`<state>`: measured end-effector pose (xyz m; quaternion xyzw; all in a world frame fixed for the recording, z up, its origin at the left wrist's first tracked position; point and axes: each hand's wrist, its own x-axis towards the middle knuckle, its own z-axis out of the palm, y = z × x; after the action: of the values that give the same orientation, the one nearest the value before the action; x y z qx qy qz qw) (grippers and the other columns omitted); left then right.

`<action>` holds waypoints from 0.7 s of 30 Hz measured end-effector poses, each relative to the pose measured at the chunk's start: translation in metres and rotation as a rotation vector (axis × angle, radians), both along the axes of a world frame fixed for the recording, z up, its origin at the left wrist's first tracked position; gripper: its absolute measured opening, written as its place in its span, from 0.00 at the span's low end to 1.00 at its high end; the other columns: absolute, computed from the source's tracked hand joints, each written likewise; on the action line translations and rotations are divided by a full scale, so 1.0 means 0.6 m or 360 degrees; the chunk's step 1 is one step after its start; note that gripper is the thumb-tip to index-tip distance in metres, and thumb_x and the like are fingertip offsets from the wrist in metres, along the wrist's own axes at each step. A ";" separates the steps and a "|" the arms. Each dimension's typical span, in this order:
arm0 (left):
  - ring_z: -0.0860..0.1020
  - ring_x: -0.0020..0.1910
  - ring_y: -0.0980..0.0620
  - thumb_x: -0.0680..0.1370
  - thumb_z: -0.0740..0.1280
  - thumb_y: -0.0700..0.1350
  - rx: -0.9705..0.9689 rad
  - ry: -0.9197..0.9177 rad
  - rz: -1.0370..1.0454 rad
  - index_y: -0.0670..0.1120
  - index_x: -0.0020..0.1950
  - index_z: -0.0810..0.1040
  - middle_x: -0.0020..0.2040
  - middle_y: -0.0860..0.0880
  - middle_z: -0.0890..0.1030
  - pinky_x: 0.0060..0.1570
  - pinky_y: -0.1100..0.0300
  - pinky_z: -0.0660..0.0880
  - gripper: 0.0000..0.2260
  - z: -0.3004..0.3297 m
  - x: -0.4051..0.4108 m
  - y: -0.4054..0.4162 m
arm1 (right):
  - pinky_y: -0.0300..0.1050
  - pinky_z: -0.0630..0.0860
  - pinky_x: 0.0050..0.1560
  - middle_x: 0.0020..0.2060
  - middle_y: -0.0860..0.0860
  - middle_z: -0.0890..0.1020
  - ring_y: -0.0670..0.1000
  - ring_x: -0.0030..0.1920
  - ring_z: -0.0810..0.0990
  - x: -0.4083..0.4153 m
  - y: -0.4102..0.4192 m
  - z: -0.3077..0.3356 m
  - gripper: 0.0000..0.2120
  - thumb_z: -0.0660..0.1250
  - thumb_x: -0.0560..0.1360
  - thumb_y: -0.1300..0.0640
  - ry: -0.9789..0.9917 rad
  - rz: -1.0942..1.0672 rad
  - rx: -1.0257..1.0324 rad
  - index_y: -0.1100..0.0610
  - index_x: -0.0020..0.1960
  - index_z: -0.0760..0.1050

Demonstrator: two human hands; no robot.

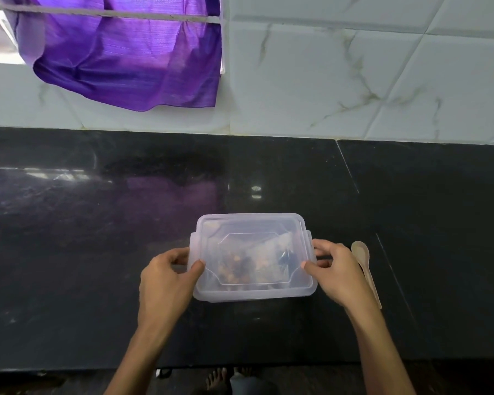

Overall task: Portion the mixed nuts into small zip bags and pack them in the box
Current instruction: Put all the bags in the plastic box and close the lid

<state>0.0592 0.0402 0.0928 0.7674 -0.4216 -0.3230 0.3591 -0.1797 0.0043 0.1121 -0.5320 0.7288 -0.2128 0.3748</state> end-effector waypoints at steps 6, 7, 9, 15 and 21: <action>0.80 0.43 0.53 0.72 0.73 0.44 0.0122 -0.0019 0.0020 0.45 0.57 0.81 0.45 0.53 0.81 0.45 0.53 0.79 0.14 -0.001 0.004 -0.006 | 0.33 0.71 0.40 0.48 0.45 0.77 0.42 0.42 0.75 0.002 -0.011 0.008 0.22 0.71 0.73 0.61 0.0063 0.0062 0.0056 0.53 0.66 0.73; 0.81 0.44 0.51 0.72 0.73 0.44 0.0147 -0.0021 0.0021 0.45 0.57 0.81 0.45 0.52 0.81 0.46 0.50 0.80 0.14 0.000 0.004 -0.008 | 0.36 0.72 0.43 0.46 0.45 0.77 0.43 0.42 0.76 0.003 -0.013 0.009 0.22 0.71 0.72 0.61 0.0062 0.0056 0.0074 0.53 0.65 0.74; 0.81 0.44 0.49 0.72 0.73 0.44 0.0198 0.0012 0.0016 0.45 0.56 0.81 0.45 0.52 0.82 0.47 0.47 0.81 0.13 0.001 0.007 -0.013 | 0.42 0.75 0.48 0.46 0.45 0.77 0.44 0.44 0.77 0.003 -0.015 0.012 0.23 0.72 0.72 0.62 0.0053 0.0039 0.0113 0.54 0.66 0.74; 0.82 0.43 0.48 0.71 0.75 0.43 0.0336 0.0023 -0.0045 0.44 0.54 0.81 0.43 0.52 0.81 0.46 0.45 0.81 0.13 0.004 0.017 -0.026 | 0.40 0.75 0.48 0.55 0.49 0.81 0.44 0.45 0.75 0.002 -0.029 0.027 0.22 0.72 0.72 0.59 0.0245 0.0165 0.0263 0.54 0.65 0.74; 0.82 0.36 0.47 0.68 0.77 0.43 0.0530 -0.0072 -0.0122 0.43 0.45 0.82 0.39 0.49 0.82 0.45 0.47 0.81 0.09 0.020 0.026 -0.051 | 0.34 0.67 0.30 0.48 0.53 0.83 0.47 0.43 0.81 0.007 -0.064 0.047 0.13 0.73 0.71 0.57 0.0589 0.0428 0.0473 0.58 0.54 0.80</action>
<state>0.0749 0.0095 0.1050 0.8067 -0.3993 -0.3845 0.2050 -0.1758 -0.0341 0.1405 -0.5930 0.7310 0.0491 0.3340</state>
